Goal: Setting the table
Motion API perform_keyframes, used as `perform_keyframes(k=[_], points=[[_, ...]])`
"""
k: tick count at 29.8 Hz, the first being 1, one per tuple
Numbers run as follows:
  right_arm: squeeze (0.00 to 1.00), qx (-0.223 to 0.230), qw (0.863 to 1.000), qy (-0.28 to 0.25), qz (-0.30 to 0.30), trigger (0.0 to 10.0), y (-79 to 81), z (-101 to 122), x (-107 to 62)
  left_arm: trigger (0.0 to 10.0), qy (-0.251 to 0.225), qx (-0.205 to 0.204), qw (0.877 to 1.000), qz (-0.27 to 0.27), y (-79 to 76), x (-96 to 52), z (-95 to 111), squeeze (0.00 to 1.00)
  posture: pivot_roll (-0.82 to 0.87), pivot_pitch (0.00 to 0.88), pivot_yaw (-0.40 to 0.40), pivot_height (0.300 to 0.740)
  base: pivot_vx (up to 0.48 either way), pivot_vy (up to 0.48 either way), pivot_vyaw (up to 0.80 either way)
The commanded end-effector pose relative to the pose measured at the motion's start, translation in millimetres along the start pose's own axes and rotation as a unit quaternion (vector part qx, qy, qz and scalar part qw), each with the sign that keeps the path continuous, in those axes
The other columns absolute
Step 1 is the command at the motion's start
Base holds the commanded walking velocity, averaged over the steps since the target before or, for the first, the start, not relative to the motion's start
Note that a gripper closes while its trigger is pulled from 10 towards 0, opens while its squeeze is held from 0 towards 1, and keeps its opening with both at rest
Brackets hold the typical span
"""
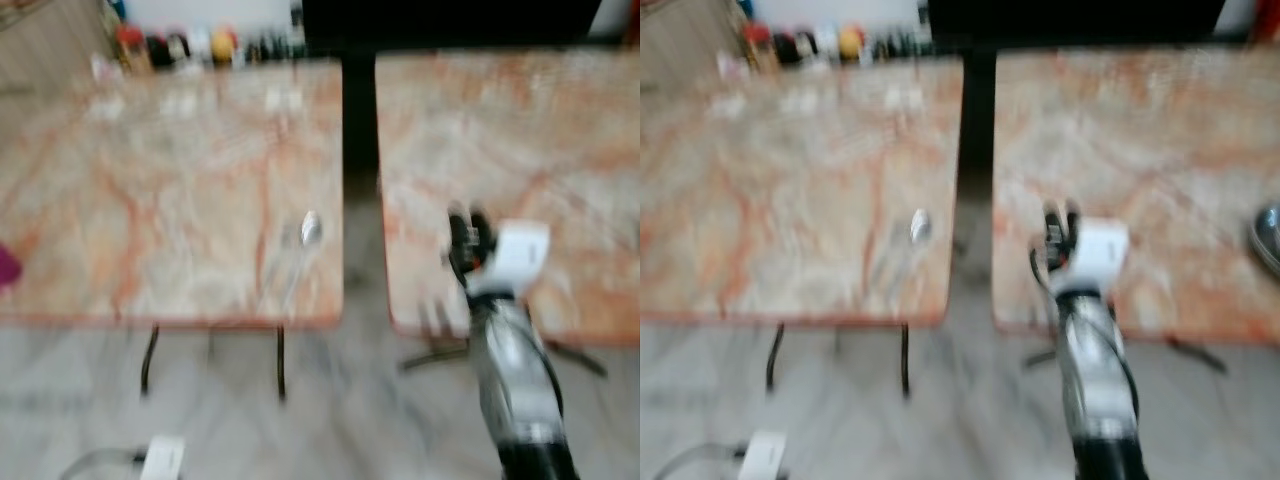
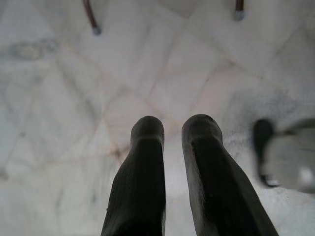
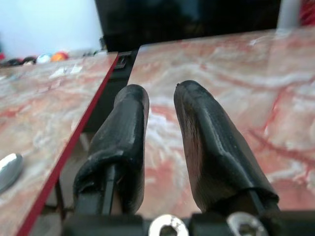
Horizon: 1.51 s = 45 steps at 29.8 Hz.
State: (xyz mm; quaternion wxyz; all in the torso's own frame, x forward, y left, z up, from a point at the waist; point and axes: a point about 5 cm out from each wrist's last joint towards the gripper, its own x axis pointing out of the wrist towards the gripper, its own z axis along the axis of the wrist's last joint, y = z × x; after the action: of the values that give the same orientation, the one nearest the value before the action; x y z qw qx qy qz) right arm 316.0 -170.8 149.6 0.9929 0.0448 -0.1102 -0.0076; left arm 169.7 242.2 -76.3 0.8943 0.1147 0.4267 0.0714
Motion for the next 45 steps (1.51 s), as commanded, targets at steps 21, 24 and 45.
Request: perform_keyframes(k=[21, 24, 45], points=[[0.00, 0.009, 1.000, 0.011, -0.013, 10.0, 1.1, -4, 3.7, 10.0, 0.012, 0.002, 1.000, -0.002, 3.4, -1.9, -8, 0.00, -0.08, 0.099, 0.032, 0.740, 0.000, 0.206, 0.00], [0.00, 0.009, 1.000, 0.015, -0.014, 10.0, 0.6, -6, 3.2, 10.0, 0.012, 0.001, 1.000, -0.003, 3.2, -1.9, -8, 0.00, -0.08, 0.100, 0.032, 0.740, 0.000, 0.000, 0.00], [0.00, 0.011, 0.999, 0.020, -0.023, 10.0, -3.5, -9, 0.1, 10.0, 0.008, 0.003, 1.000, -0.004, 2.4, -1.7, -6, 0.00, -0.08, 0.105, 0.032, 0.740, 0.266, 0.000, 0.00]])
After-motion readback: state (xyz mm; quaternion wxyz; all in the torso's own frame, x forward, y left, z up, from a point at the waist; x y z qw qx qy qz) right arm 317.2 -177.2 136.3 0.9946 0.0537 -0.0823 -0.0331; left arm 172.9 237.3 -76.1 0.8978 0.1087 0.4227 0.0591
